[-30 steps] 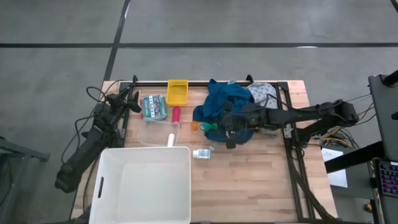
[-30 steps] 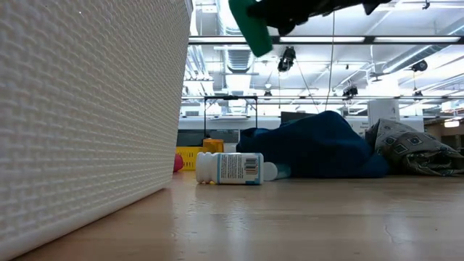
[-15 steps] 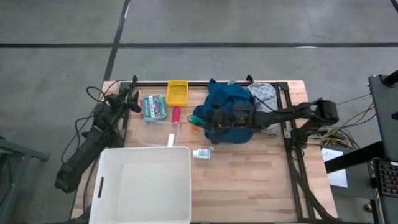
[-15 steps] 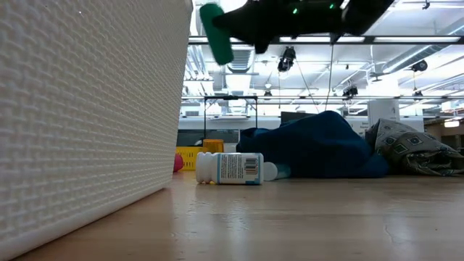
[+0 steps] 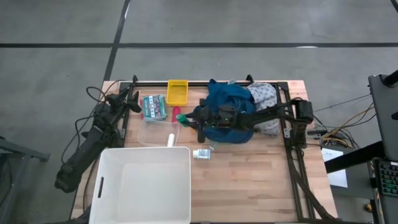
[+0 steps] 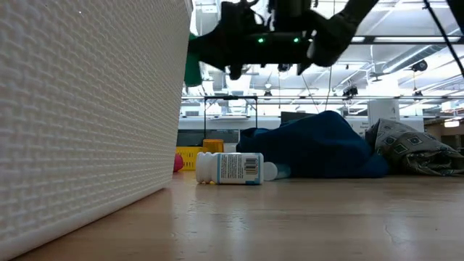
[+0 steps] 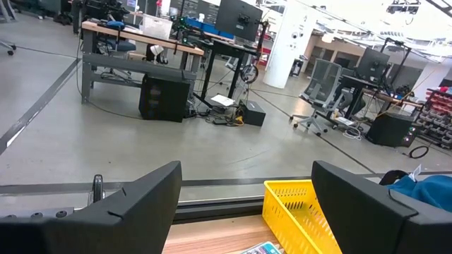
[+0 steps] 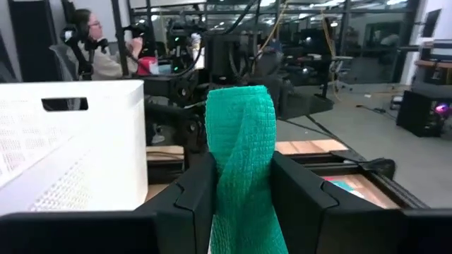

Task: Pick & place medical supplies in basket/bin
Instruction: Put the green bandage into the transparent bin

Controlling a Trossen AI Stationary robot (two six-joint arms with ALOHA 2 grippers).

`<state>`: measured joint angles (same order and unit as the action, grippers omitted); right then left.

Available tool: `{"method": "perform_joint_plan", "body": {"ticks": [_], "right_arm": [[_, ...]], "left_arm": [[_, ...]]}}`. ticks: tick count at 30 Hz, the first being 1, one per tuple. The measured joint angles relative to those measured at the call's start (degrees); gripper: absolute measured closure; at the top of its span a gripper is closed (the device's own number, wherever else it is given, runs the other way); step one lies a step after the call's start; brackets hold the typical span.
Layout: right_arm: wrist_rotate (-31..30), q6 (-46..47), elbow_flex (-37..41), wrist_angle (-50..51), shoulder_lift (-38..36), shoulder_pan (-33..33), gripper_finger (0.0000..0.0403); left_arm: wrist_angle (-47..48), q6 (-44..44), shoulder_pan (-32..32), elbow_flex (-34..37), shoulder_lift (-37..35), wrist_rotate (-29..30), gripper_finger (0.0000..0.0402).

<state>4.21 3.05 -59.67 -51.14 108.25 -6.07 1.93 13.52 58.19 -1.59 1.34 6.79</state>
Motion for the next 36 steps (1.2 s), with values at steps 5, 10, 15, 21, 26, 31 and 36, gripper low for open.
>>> {"method": "perform_joint_plan", "body": {"ticks": [5,10,15,21,26,31,36], "right_arm": [[2.31,-0.04,-5.79,0.33,5.18,-0.04,0.0288],[6.32,-0.02,-11.13,1.96,10.04,-0.41,0.0286],[8.41,-0.03,-15.73,5.19,14.29,-0.61,0.0279],[8.54,-0.48,-19.83,11.18,17.1,-0.97,0.0281],[8.86,-0.66,-21.02,14.66,18.15,-1.31,0.0284],[9.82,-0.71,-21.54,16.84,18.4,-1.45,0.0275],[9.81,-3.83,-21.48,18.37,18.47,-1.53,0.0268]], "left_arm": [[0.0,0.0,0.01,-0.02,0.0,0.01,0.008],[-0.02,0.0,0.0,-0.02,0.0,0.0,0.008],[-0.02,0.0,-0.01,-0.02,0.0,0.0,0.008],[0.0,0.0,-0.01,0.0,0.0,0.0,0.008],[0.0,0.0,-0.01,-0.01,0.02,0.0,0.008],[-0.01,0.0,0.01,-0.02,0.0,0.01,0.008],[-0.01,0.01,0.01,-0.01,0.0,0.01,0.008]]}}
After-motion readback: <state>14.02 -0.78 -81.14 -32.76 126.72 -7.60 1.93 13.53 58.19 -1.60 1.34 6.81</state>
